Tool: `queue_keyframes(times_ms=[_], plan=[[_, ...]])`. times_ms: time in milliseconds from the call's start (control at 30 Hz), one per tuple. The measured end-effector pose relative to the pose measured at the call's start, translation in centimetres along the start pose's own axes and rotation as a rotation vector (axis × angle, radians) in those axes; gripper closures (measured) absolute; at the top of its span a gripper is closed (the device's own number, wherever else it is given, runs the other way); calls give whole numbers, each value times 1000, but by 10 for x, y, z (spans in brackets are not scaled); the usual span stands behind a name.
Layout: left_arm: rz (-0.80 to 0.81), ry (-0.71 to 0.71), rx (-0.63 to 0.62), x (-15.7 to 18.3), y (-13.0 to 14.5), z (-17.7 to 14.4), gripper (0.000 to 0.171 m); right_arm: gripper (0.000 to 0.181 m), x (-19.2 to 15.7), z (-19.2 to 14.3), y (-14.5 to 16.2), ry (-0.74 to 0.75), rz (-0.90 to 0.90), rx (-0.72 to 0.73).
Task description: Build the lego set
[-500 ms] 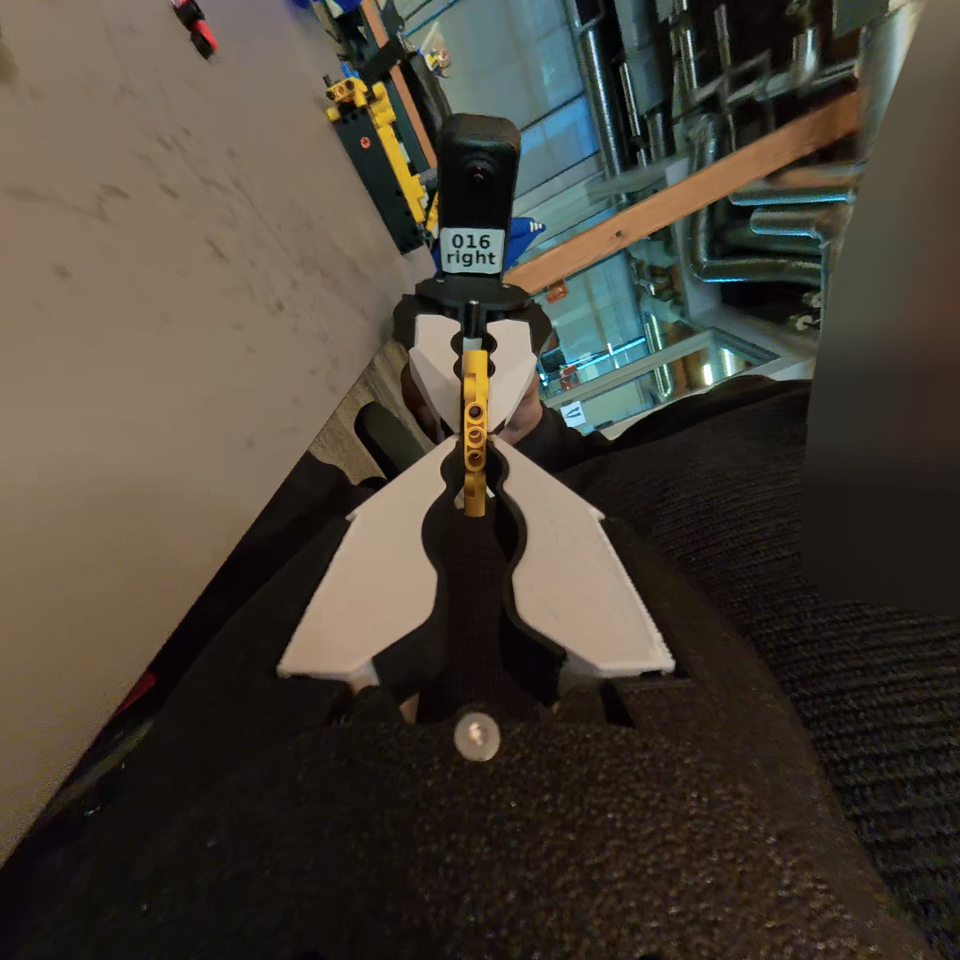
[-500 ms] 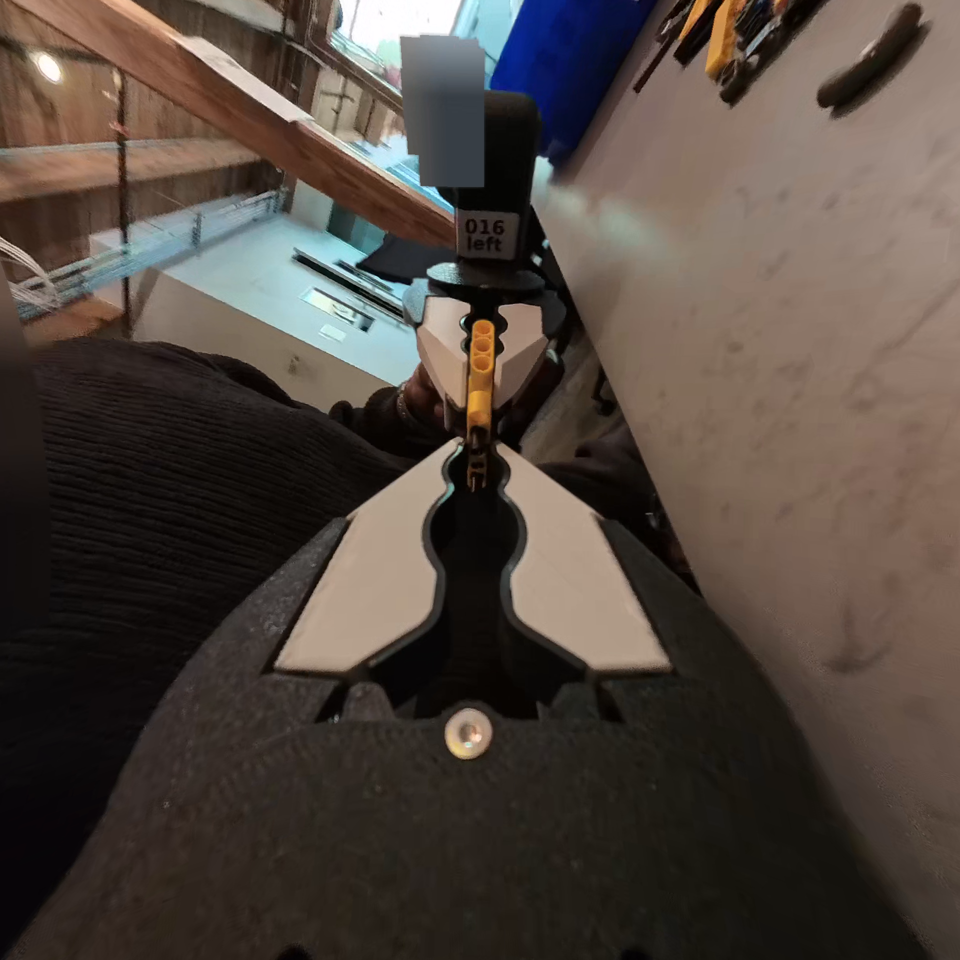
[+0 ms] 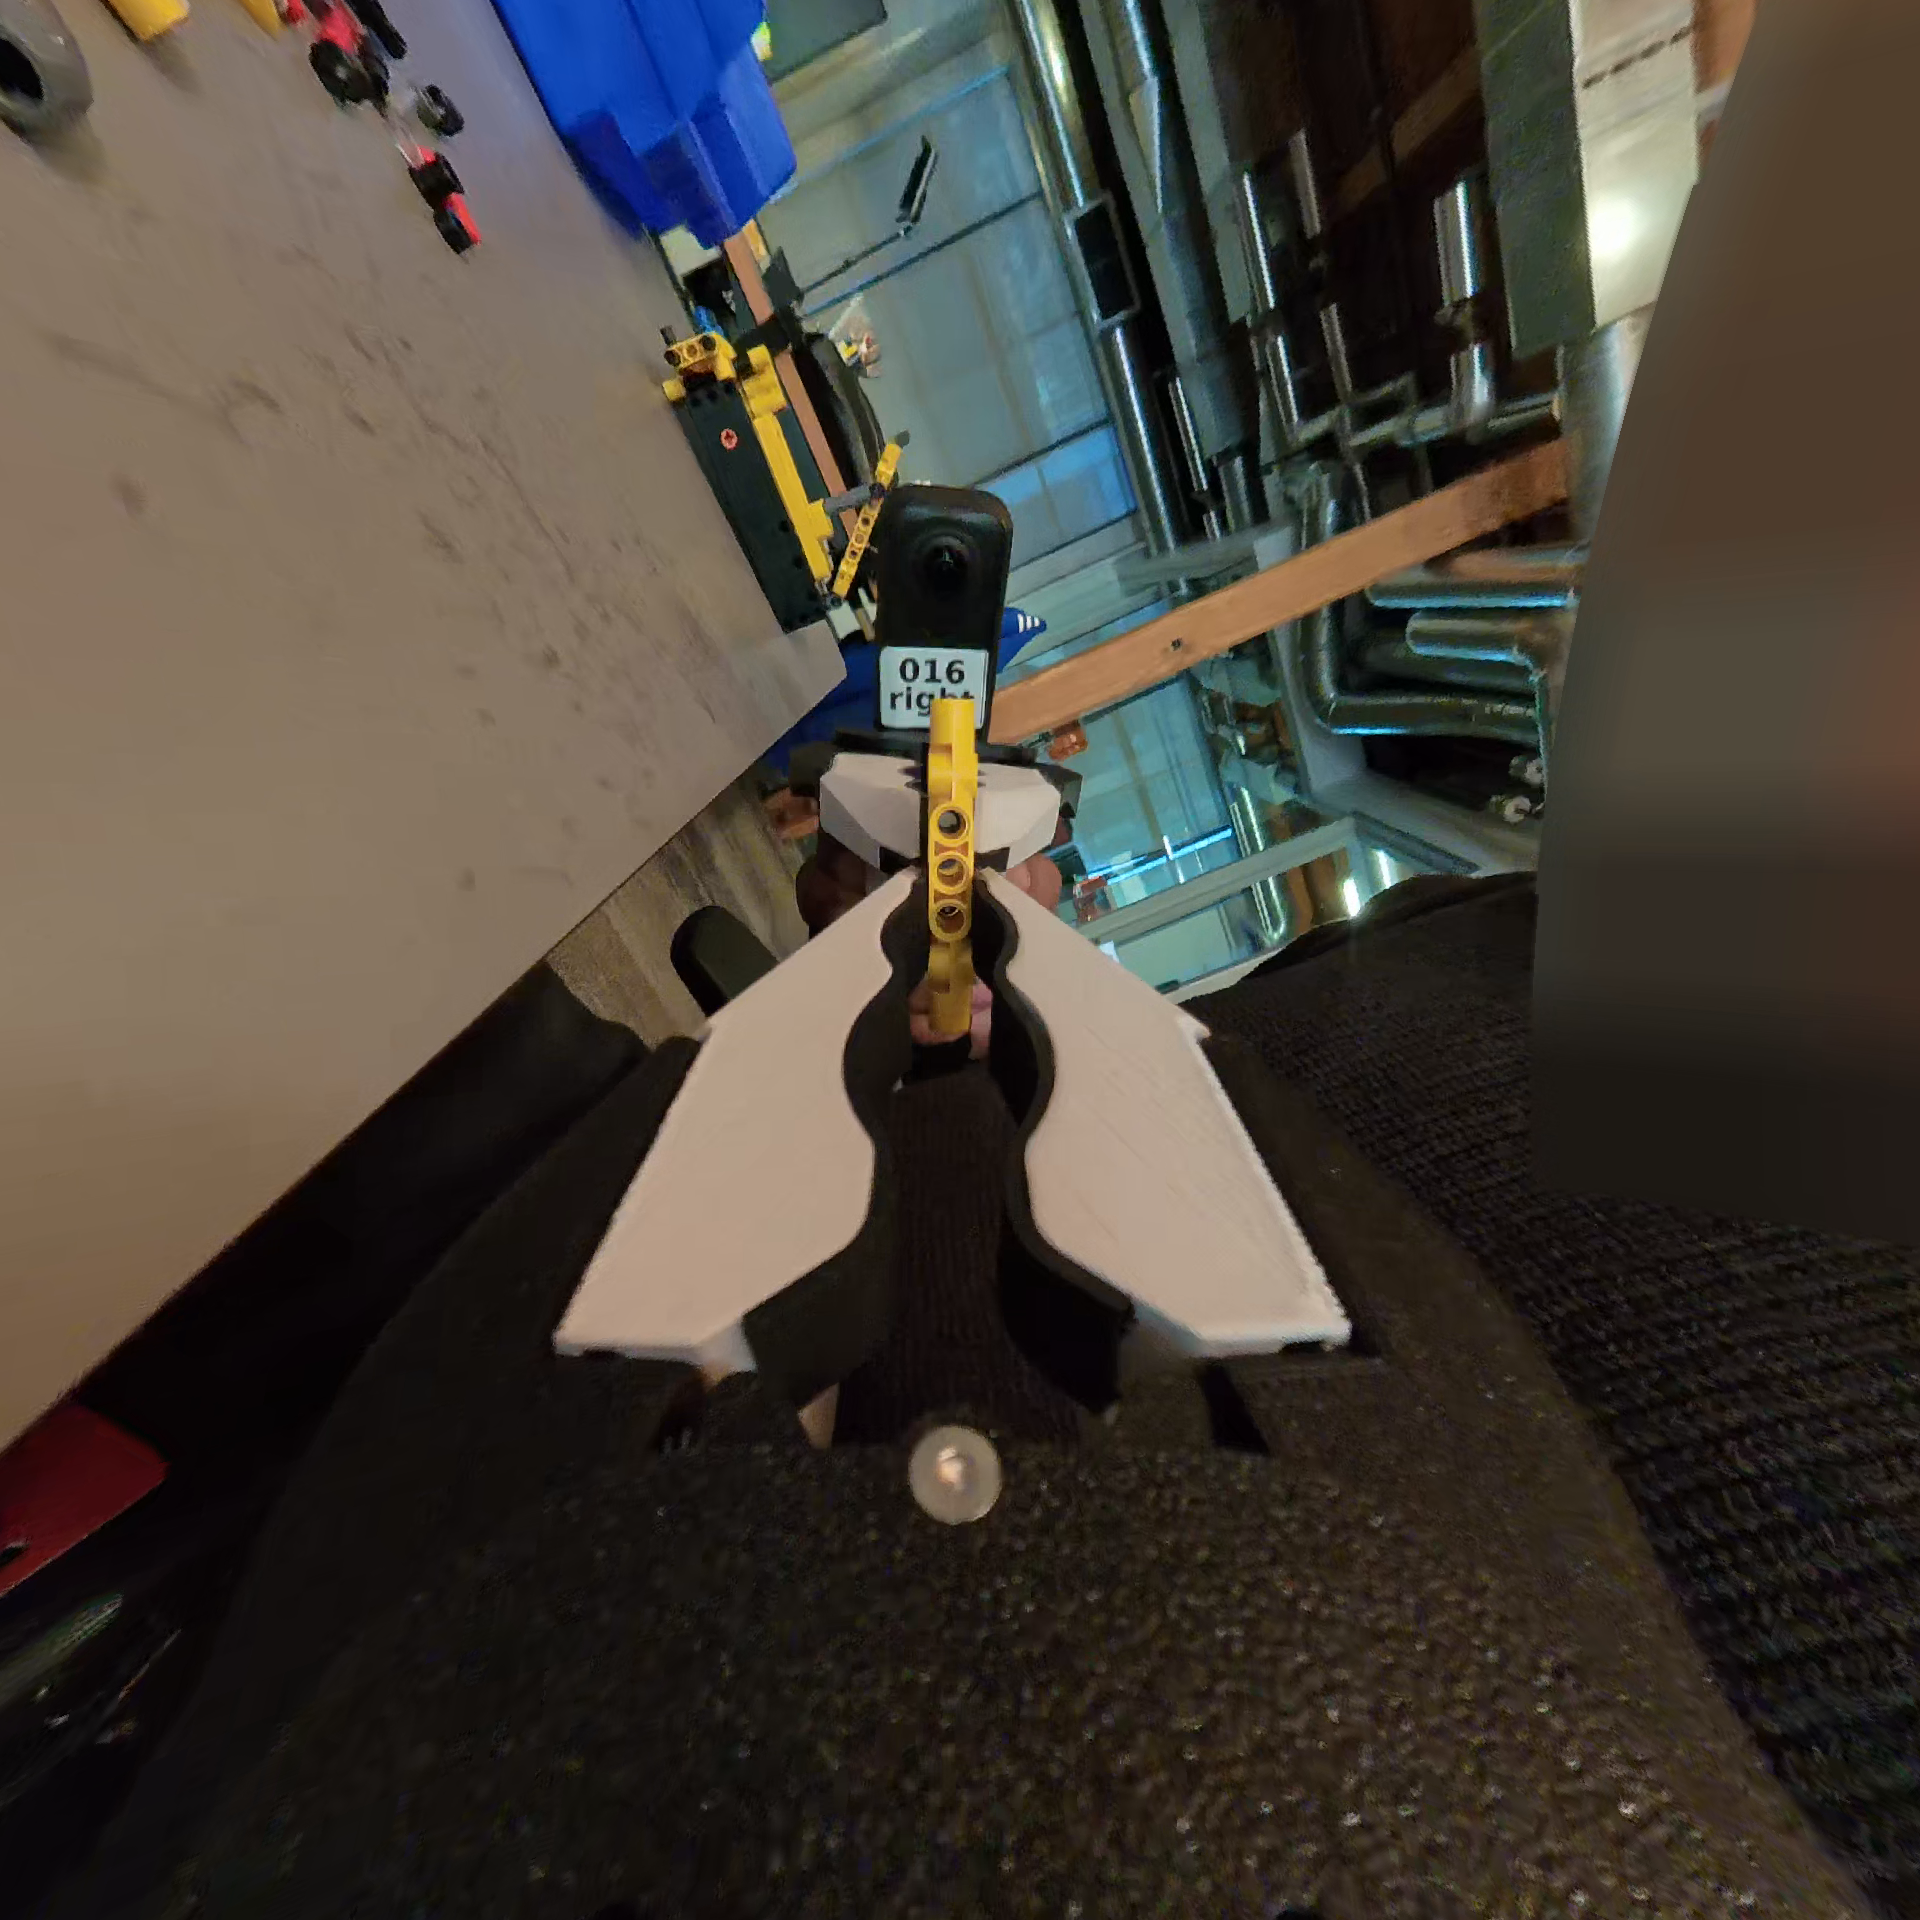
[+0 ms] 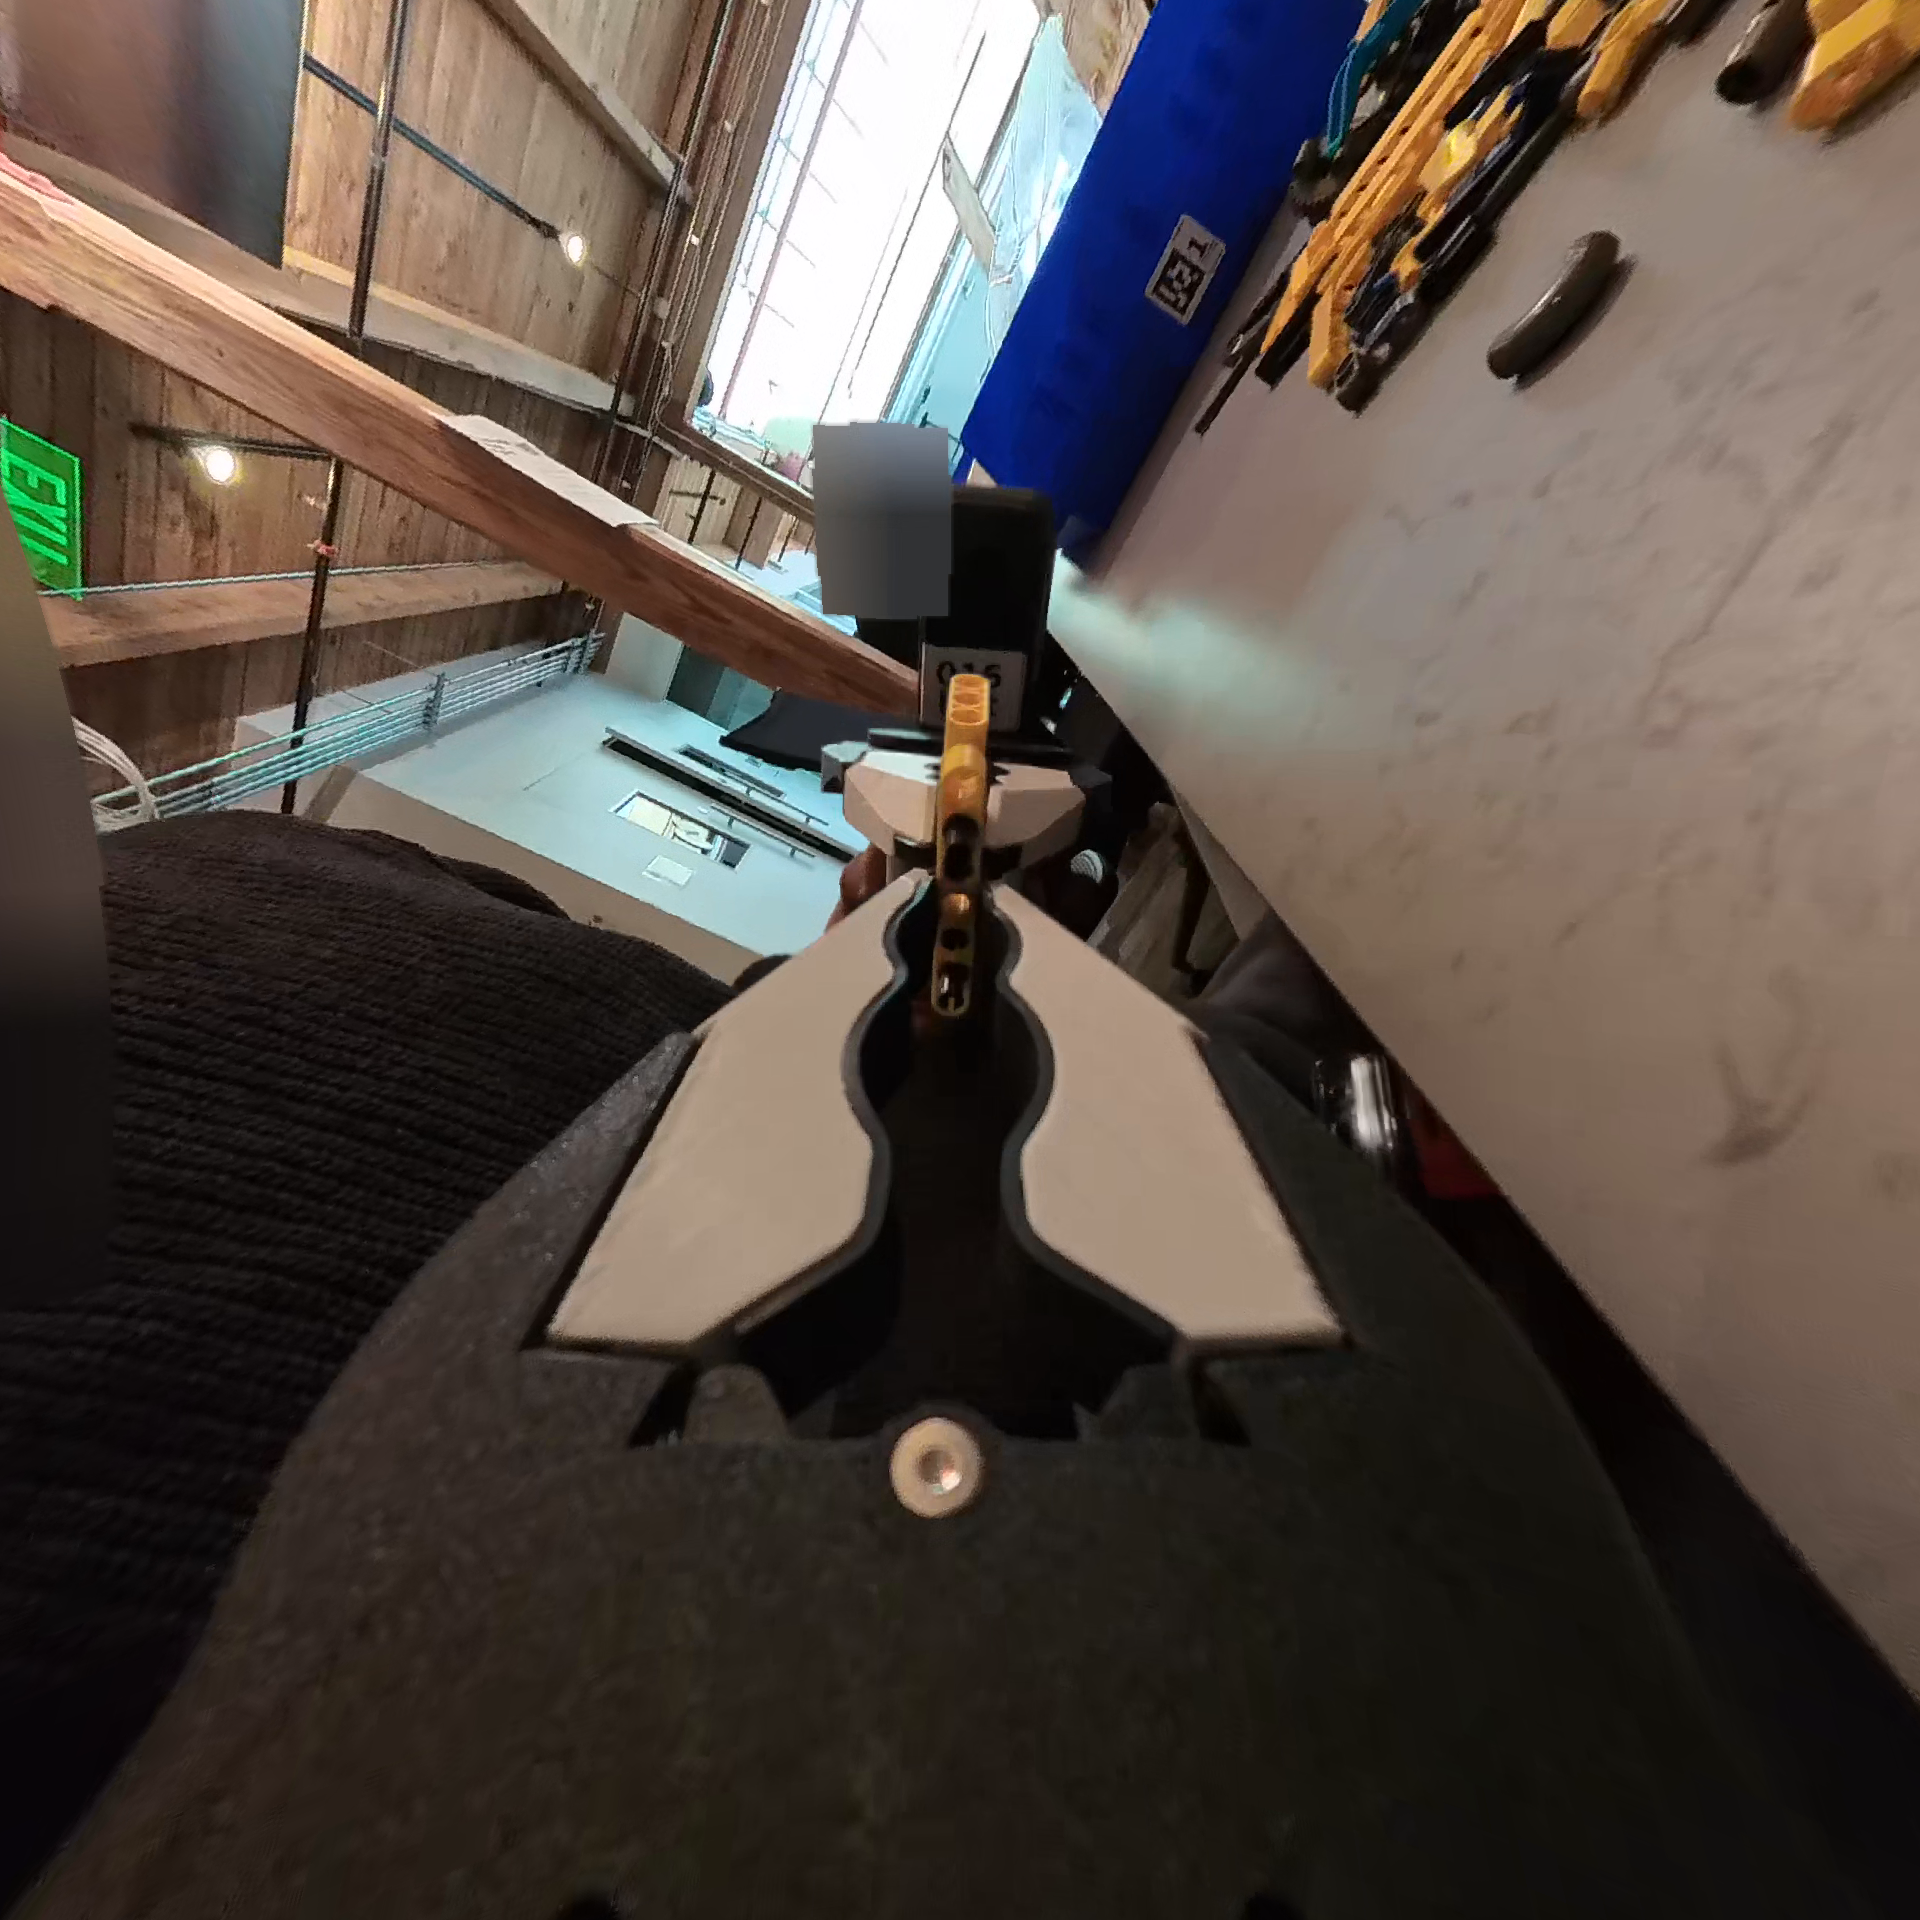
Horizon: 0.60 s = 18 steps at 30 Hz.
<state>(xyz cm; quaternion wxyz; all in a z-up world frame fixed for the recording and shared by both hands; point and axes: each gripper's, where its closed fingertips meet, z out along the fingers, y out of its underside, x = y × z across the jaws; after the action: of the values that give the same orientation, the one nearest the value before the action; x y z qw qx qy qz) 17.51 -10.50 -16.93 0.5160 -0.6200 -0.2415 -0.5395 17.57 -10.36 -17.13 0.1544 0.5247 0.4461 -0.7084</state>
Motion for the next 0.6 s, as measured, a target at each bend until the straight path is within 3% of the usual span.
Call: queue_keyframes(times_ms=[600], plan=[[31, -21, 78, 3, 4, 2, 166, 175, -3, -3, 1, -13, 82, 93]])
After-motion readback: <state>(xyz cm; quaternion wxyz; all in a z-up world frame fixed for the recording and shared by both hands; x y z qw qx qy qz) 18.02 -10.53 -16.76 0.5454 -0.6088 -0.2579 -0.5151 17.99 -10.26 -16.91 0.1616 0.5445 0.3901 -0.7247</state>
